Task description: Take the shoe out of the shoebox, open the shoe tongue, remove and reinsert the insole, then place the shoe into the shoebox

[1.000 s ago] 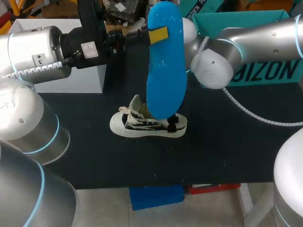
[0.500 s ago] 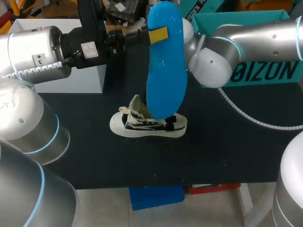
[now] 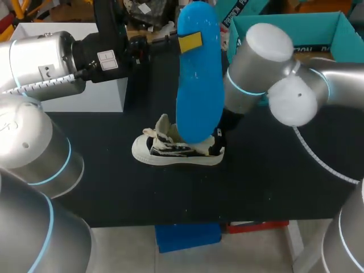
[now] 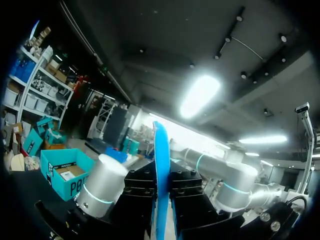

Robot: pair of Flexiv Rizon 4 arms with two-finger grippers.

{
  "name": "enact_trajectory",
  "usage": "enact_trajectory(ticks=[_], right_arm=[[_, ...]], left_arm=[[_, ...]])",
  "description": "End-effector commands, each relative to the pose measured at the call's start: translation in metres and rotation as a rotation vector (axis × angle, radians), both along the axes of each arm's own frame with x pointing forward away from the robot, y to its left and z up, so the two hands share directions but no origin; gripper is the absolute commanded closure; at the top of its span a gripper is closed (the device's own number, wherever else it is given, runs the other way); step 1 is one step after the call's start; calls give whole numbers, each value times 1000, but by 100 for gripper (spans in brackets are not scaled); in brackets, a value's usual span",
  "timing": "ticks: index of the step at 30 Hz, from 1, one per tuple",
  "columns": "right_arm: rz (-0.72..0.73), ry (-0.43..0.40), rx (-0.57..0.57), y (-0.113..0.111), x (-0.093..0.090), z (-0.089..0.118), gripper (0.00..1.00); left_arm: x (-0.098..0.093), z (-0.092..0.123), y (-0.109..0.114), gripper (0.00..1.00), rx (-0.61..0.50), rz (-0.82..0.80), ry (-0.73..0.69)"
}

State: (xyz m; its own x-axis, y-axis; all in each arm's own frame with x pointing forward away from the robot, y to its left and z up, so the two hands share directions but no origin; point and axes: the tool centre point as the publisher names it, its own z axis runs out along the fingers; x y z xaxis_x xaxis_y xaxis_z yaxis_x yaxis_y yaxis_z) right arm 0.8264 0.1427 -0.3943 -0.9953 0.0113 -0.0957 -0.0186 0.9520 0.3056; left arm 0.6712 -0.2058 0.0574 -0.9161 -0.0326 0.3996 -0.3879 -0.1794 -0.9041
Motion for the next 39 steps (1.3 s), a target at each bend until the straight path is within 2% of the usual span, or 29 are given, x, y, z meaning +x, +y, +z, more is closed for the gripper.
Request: enact_trajectory(ticks=[1,8,14,39], right_arm=[[50,-36,504,-8,-3,-5,0],[69,-39,660,-8,-2,-7,0],[74,-26,723,-8,-3,-11,0],[46,-6,714,-17,-7,-16,0]], left_arm=[[0,0,0,100,0,2,0],[0,0,0,100,0,2,0],[0,0,0,100,0,2,0],[0,0,0,100,0,2,0]])
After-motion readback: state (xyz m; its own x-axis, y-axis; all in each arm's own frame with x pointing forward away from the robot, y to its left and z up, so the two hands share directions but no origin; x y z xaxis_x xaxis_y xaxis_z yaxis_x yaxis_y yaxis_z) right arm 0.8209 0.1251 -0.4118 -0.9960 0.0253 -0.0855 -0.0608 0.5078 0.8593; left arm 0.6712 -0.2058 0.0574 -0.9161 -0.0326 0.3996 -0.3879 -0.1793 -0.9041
